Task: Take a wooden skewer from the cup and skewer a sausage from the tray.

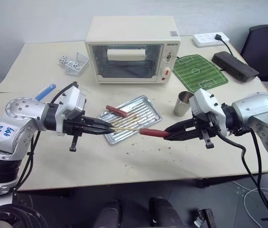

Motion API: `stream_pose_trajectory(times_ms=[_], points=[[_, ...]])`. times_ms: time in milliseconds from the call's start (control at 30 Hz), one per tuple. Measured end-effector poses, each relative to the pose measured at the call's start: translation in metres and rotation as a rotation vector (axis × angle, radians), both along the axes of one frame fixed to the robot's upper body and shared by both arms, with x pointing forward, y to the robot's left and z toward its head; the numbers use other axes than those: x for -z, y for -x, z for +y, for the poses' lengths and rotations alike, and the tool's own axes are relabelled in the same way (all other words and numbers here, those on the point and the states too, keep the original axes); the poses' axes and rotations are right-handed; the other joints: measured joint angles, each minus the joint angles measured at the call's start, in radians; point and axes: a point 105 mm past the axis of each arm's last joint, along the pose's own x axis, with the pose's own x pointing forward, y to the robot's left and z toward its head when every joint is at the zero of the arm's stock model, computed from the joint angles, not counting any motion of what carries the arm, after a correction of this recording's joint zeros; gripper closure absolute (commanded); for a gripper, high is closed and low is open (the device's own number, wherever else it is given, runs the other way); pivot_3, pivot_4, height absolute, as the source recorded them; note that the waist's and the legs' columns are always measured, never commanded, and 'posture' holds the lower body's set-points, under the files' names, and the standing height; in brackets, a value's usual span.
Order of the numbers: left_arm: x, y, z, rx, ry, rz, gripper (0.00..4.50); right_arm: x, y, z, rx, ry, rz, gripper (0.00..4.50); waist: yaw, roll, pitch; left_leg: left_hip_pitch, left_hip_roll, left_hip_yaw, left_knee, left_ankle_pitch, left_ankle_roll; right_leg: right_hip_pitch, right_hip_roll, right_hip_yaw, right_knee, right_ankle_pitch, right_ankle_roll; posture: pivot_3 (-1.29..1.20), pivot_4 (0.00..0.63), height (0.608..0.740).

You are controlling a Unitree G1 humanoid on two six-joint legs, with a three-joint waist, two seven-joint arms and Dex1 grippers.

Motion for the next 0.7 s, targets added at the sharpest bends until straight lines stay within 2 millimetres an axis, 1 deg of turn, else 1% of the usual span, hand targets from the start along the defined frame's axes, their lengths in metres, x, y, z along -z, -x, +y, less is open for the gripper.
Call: stream_pose_trajectory(times_ms=[67,300,467,700], points=[[0.000,-0.002,0.005,-0.022,-0.006,0.001,4.50,0.004,-0.002,-0.006,0.023,0.011,0.020,3.95,0.000,0.000,0.000,0.000,0.000,0.000,0.000,0.000,0.000,0.000,0.000,0.000,0.000,0.000,0.000,0.00,0.150,0.740],[-0.001,-0.002,0.006,-0.027,-0.010,-0.002,4.50,0.006,-0.009,-0.013,0.055,0.010,0.018,3.95,0.000,0.000,0.000,0.000,0.000,0.000,0.000,0.000,0.000,0.000,0.000,0.000,0.000,0.000,0.000,0.00,0.150,0.740],[-0.001,-0.002,0.006,-0.027,-0.012,-0.002,4.50,0.003,-0.012,-0.014,0.063,0.007,0.005,3.95,0.000,0.000,0.000,0.000,0.000,0.000,0.000,0.000,0.000,0.000,0.000,0.000,0.000,0.000,0.000,0.00,0.150,0.740],[-0.001,-0.002,0.006,-0.028,-0.012,0.000,4.50,0.003,-0.011,-0.013,0.058,0.006,0.006,3.95,0.000,0.000,0.000,0.000,0.000,0.000,0.000,0.000,0.000,0.000,0.000,0.000,0.000,0.000,0.000,0.00,0.150,0.740]])
